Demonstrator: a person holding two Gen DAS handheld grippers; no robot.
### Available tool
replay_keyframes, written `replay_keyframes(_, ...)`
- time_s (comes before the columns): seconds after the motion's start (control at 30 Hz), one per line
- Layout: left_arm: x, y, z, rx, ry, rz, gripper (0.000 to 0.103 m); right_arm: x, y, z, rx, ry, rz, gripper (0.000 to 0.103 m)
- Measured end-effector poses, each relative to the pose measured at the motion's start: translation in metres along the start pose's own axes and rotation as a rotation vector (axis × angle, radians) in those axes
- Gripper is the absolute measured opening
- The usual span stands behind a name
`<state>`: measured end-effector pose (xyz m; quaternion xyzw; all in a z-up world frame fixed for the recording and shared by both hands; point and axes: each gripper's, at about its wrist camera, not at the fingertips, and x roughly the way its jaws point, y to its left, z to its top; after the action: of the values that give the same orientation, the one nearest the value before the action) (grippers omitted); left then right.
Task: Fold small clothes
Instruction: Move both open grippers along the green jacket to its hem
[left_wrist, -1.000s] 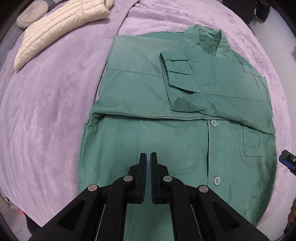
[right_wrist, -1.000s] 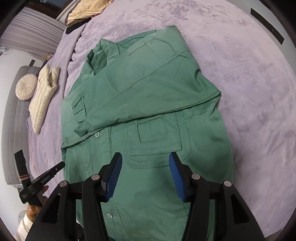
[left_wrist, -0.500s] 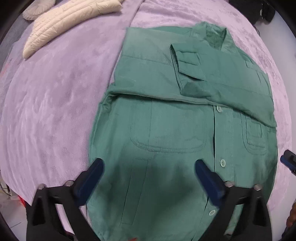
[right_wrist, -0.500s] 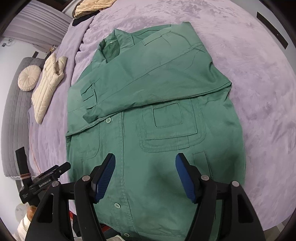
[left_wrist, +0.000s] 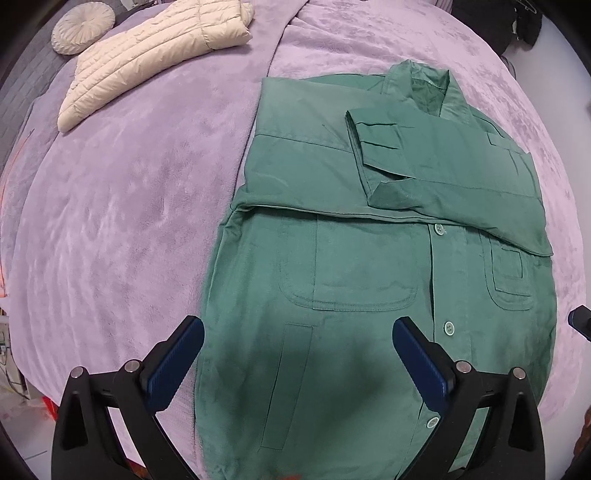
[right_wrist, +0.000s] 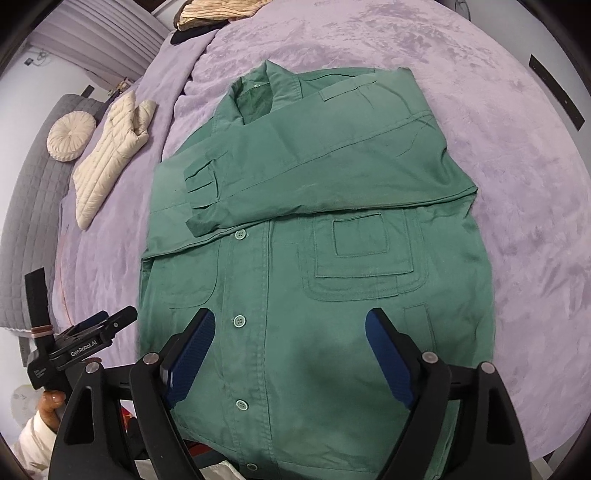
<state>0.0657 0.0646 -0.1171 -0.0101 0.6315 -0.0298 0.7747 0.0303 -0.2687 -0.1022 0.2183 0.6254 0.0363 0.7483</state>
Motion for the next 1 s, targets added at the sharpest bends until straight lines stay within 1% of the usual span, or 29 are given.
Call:
replay_keyframes(0.1,0.0,0.005,-0.007,0.015,0.008,-0.021,0.102,0.005,0.007,-0.007,0.012,0.025,0.013,0.086)
replay_keyframes(0.2,-0.002,0.008,-0.009,0.029,0.008,-0.053,0.102,0.007,0.011,-0.014,0.039,0.025,0.018,0.086)
replay_keyframes(0.43,-0.001,0.012,-0.016,0.095,0.005,-0.067,0.102,0.001,0.015,-0.031,0.103,-0.002,0.03,0.086)
replay_keyframes(0.53,0.002,0.018,-0.023,0.103,0.013,-0.065,0.102,0.003,0.018,-0.037,0.102,0.032,0.049,0.086)
replay_keyframes(0.63,0.006,0.03,-0.034,0.083,0.041,-0.087,0.102,0.007,0.018,-0.041,0.1,0.055,0.044,0.086)
replay_keyframes(0.73,0.006,0.043,-0.048,0.046,0.044,-0.059,0.102,0.012,0.013,-0.042,0.113,0.084,0.06,0.086)
replay_keyframes(0.83,0.012,0.056,-0.066,0.008,0.072,-0.065,0.102,0.014,0.005,-0.045,0.085,0.098,0.07,0.086)
replay_keyframes(0.9,0.017,0.063,-0.082,-0.021,0.096,-0.079,0.102,0.014,-0.004,-0.051,0.067,0.114,0.068,0.086)
replay_keyframes(1.0,0.026,0.07,-0.11,-0.07,0.136,-0.075,0.102,0.009,-0.028,-0.069,0.059,0.133,0.046,0.086)
